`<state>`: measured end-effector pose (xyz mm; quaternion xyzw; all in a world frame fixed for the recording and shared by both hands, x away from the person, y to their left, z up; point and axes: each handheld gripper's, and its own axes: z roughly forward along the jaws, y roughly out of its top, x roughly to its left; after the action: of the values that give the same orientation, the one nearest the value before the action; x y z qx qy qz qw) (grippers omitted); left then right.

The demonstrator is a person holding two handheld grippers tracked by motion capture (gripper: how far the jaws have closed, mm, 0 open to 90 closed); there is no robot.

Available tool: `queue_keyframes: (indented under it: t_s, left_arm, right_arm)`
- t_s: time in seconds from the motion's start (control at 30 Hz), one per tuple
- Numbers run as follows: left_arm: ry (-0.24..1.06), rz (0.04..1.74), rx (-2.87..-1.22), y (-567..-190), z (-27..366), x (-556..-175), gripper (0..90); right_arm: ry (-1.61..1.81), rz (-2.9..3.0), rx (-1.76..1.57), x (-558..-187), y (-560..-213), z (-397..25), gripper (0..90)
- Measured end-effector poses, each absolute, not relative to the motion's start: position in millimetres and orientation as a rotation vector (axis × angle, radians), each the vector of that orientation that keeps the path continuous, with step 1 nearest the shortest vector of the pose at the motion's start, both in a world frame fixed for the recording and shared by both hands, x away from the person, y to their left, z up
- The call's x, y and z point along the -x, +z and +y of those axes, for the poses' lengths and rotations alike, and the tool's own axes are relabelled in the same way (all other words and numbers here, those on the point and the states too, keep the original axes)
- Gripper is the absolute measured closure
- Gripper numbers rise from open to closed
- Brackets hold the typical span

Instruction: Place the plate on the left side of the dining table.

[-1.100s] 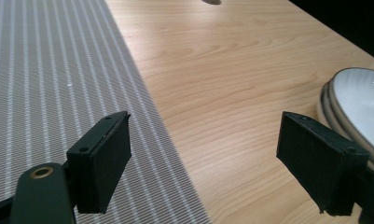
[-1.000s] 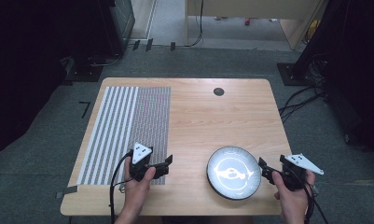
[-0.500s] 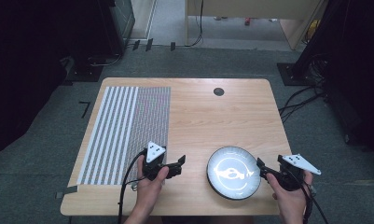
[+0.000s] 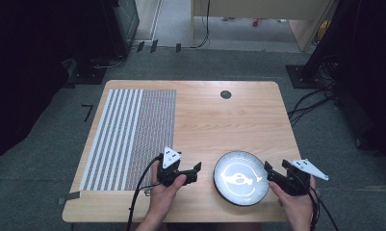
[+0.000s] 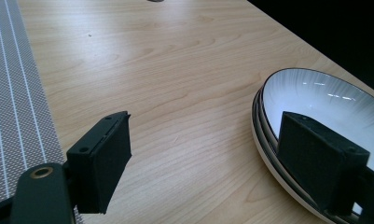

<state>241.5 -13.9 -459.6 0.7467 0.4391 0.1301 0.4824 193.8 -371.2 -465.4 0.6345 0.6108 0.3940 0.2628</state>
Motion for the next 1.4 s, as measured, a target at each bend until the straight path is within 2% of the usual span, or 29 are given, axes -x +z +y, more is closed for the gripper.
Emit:
queue_keyframes:
  t_s: [0.17, 0.43, 0.47, 0.73, 0.8, 0.9, 0.93, 0.97, 1.03, 1.07, 1.23, 1.4]
  left_arm:
    - [0.305, 1.058, -1.826, -461.0, -19.9, -240.2, 17.7]
    - [0.281, 1.06, -1.848, -465.2, -31.2, -237.6, 18.5]
    - [0.279, 1.06, -1.848, -465.8, -32.4, -237.0, 23.1]
    - [0.228, 1.029, -1.866, -470.0, -41.9, -232.8, 26.1]
    - [0.215, 1.014, -1.876, -471.5, -44.6, -231.1, 31.1]
    - [0.197, 1.003, -1.883, -472.5, -46.1, -230.4, 34.1]
    - [0.188, 0.994, -1.885, -473.0, -46.9, -229.9, 38.8]
    - [0.179, 0.987, -1.887, -473.4, -47.7, -229.3, 38.8]
    - [0.165, 0.976, -1.896, -474.3, -49.1, -228.4, 44.7]
    - [0.161, 0.971, -1.901, -474.9, -49.9, -227.9, 44.7]
    - [0.135, 0.957, -1.924, -477.8, -54.3, -225.8, 55.9]
    - [0.126, 0.948, -1.938, -479.3, -56.8, -224.5, 59.0]
  right_arm:
    - [1.063, 1.657, -1.712, -193.7, -466.9, -369.9, 34.6]
    - [1.087, 1.698, -1.706, -194.5, -470.0, -368.1, 46.9]
    - [1.116, 1.699, -1.726, -194.4, -470.8, -367.2, 50.1]
    - [1.126, 1.693, -1.76, -194.4, -474.2, -366.2, 56.0]
    - [1.142, 1.695, -1.773, -194.2, -476.3, -365.7, 59.9]
    - [1.144, 1.715, -1.792, -194.8, -477.0, -365.2, 60.8]
    - [1.125, 1.711, -1.803, -194.7, -477.8, -364.4, 61.8]
    - [1.125, 1.711, -1.803, -194.7, -477.8, -364.4, 61.8]
    - [1.122, 1.715, -1.818, -195.2, -478.6, -364.6, 63.4]
    - [1.121, 1.714, -1.83, -195.1, -478.6, -364.7, 65.3]
    - [1.117, 1.754, -1.852, -195.3, -480.7, -363.3, 72.3]
    - [1.106, 1.745, -1.859, -194.8, -480.6, -363.6, 75.5]
